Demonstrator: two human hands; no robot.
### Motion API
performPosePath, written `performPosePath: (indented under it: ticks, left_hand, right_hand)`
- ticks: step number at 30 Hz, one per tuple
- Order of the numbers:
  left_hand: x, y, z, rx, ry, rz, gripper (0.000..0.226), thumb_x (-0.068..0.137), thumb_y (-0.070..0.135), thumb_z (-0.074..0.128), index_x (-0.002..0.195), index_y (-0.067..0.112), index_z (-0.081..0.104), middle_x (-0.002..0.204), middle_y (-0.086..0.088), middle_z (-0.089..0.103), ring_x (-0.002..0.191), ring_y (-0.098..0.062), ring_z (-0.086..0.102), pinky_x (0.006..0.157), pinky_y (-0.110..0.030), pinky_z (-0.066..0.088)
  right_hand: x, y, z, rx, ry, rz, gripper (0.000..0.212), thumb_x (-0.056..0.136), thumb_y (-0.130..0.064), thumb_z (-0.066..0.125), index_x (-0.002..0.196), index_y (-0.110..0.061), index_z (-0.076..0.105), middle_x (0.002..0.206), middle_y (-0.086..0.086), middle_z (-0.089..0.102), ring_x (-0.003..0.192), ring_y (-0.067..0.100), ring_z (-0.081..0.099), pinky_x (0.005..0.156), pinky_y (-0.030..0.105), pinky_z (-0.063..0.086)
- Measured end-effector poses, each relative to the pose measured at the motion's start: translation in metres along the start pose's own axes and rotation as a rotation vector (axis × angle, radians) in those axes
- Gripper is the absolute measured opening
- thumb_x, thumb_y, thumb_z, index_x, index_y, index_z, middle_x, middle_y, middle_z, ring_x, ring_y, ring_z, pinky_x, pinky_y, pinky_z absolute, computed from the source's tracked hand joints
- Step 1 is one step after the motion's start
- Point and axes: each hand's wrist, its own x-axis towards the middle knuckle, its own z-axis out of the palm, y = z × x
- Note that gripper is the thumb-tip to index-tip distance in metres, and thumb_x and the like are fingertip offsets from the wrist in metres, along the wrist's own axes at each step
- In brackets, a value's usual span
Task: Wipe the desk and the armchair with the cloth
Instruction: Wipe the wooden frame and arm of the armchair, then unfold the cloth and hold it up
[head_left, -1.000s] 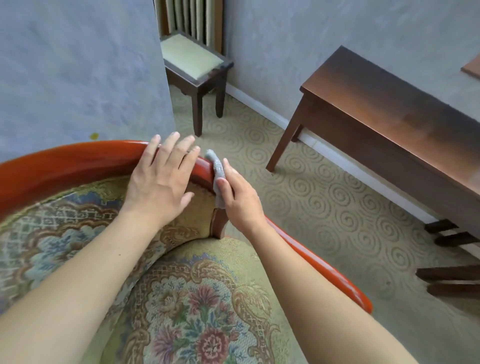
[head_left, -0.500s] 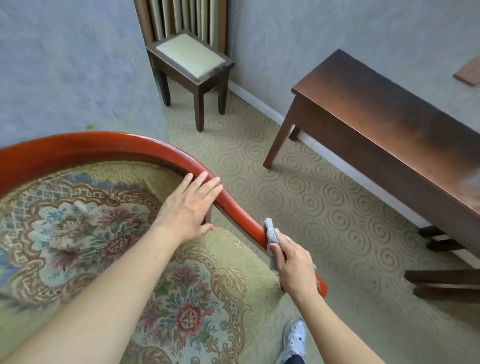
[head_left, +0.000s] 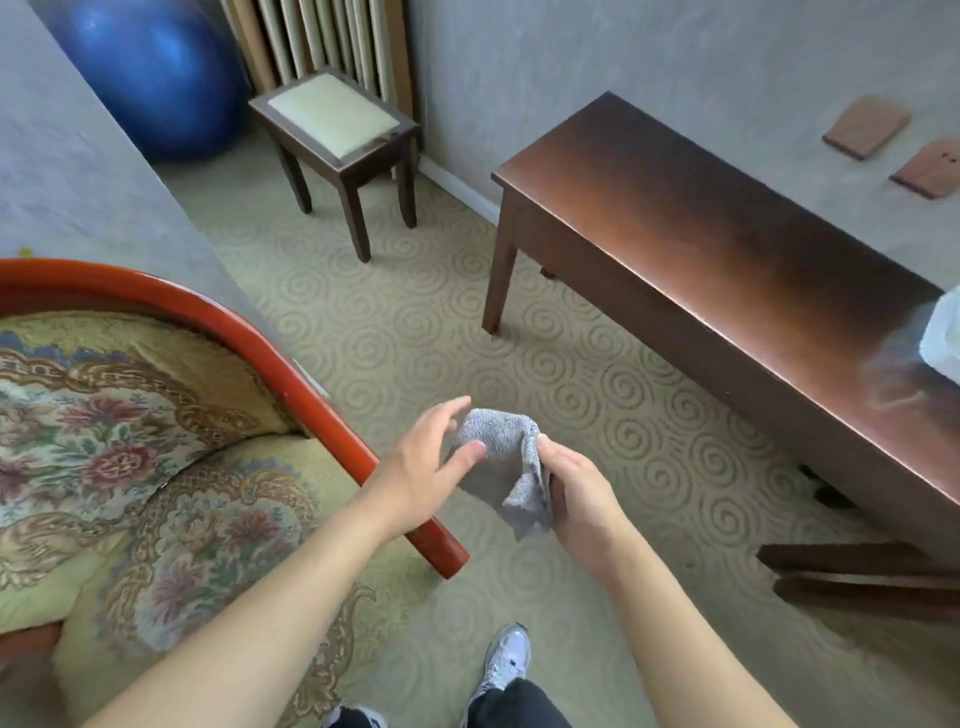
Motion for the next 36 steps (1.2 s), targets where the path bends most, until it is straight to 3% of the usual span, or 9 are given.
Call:
performPosePath:
  ticks: [3, 5, 8, 13, 18, 24, 27, 31, 36]
  left_hand:
    - [0.015, 0.071, 0.024, -0.251, 0.097, -0.053, 0.024, 0.093, 0.029, 0.072, 0.114, 0.025, 0.064, 0.109, 0.006, 0.07, 0.095, -0.004, 0.065, 0.097, -0.029, 0.051]
    - [0.021, 0.117, 0.035, -0.309, 0.155, -0.016, 0.018, 0.081, 0.037, 0.076, 0.09, 0.026, 0.064, 0.086, 0.009, 0.071, 0.078, -0.008, 0.064, 0.079, -0.028, 0.051]
    - [0.023, 0.181, 0.049, -0.388, 0.101, 0.09, 0.024, 0.075, 0.048, 0.074, 0.082, 0.03, 0.061, 0.071, 0.016, 0.063, 0.067, -0.007, 0.054, 0.064, -0.02, 0.042]
    - [0.029, 0.256, 0.076, -0.407, -0.065, 0.245, 0.033, 0.073, 0.055, 0.074, 0.082, 0.03, 0.055, 0.074, 0.001, 0.053, 0.069, -0.019, 0.045, 0.065, -0.037, 0.038]
    - [0.052, 0.3, 0.105, -0.394, -0.125, 0.327, 0.037, 0.078, 0.049, 0.076, 0.078, 0.025, 0.047, 0.064, 0.01, 0.038, 0.06, -0.009, 0.034, 0.054, -0.019, 0.03]
    - [0.101, 0.345, 0.174, -0.44, -0.194, 0.307, 0.039, 0.084, 0.044, 0.071, 0.07, 0.024, 0.041, 0.061, 0.01, 0.038, 0.056, -0.009, 0.032, 0.05, -0.022, 0.028]
    - [0.139, 0.371, 0.212, -0.481, -0.253, 0.307, 0.046, 0.086, 0.05, 0.074, 0.069, 0.022, 0.041, 0.06, 0.009, 0.039, 0.056, -0.008, 0.034, 0.05, -0.022, 0.03]
    - [0.199, 0.412, 0.264, -0.571, -0.416, 0.295, 0.049, 0.074, 0.065, 0.072, 0.068, 0.025, 0.044, 0.065, 0.002, 0.042, 0.061, -0.016, 0.037, 0.056, -0.034, 0.032]
    - [0.257, 0.46, 0.32, -0.635, -0.63, 0.318, 0.034, 0.071, 0.062, 0.072, 0.085, 0.037, 0.053, 0.075, -0.004, 0.052, 0.07, -0.019, 0.045, 0.065, -0.036, 0.041]
  right_hand:
    - [-0.027, -0.049, -0.036, -0.015, -0.015, 0.001, 0.041, 0.099, -0.036, 0.048, 0.12, -0.008, 0.071, 0.125, 0.018, 0.068, 0.12, 0.031, 0.063, 0.109, 0.048, 0.044]
    - [-0.05, -0.08, -0.061, -0.072, -0.021, -0.064, 0.053, 0.095, -0.048, 0.052, 0.125, -0.007, 0.067, 0.126, 0.018, 0.068, 0.119, 0.032, 0.063, 0.106, 0.046, 0.047]
    - [-0.096, -0.119, -0.096, -0.292, -0.017, -0.29, 0.045, 0.093, -0.045, 0.063, 0.13, -0.019, 0.062, 0.126, 0.01, 0.068, 0.116, 0.03, 0.065, 0.094, 0.041, 0.054]
    - [-0.15, -0.148, -0.151, -0.442, 0.18, -0.445, 0.035, 0.085, -0.029, 0.075, 0.116, -0.032, 0.058, 0.11, -0.005, 0.069, 0.101, 0.021, 0.07, 0.087, 0.045, 0.057]
    - [-0.185, -0.17, -0.197, -0.333, 0.373, -0.549, 0.01, 0.09, -0.029, 0.067, 0.099, -0.026, 0.07, 0.092, -0.003, 0.073, 0.086, 0.012, 0.065, 0.084, 0.034, 0.051]
    - [-0.195, -0.202, -0.249, -0.07, 0.503, -0.575, 0.01, 0.098, -0.017, 0.061, 0.107, -0.014, 0.064, 0.097, 0.009, 0.067, 0.086, 0.022, 0.06, 0.08, 0.041, 0.049]
    - [-0.196, -0.225, -0.281, -0.113, 0.633, -0.557, 0.014, 0.101, -0.022, 0.057, 0.115, -0.022, 0.06, 0.105, 0.011, 0.064, 0.095, 0.025, 0.06, 0.093, 0.053, 0.05]
    - [-0.2, -0.258, -0.33, -0.253, 0.704, -0.498, 0.052, 0.09, -0.034, 0.072, 0.135, -0.042, 0.046, 0.132, 0.004, 0.06, 0.122, 0.019, 0.059, 0.104, 0.037, 0.048]
    - [-0.195, -0.288, -0.389, -0.249, 0.99, -0.546, 0.049, 0.089, -0.004, 0.066, 0.119, -0.036, 0.045, 0.113, 0.015, 0.066, 0.093, 0.019, 0.068, 0.086, 0.039, 0.056]
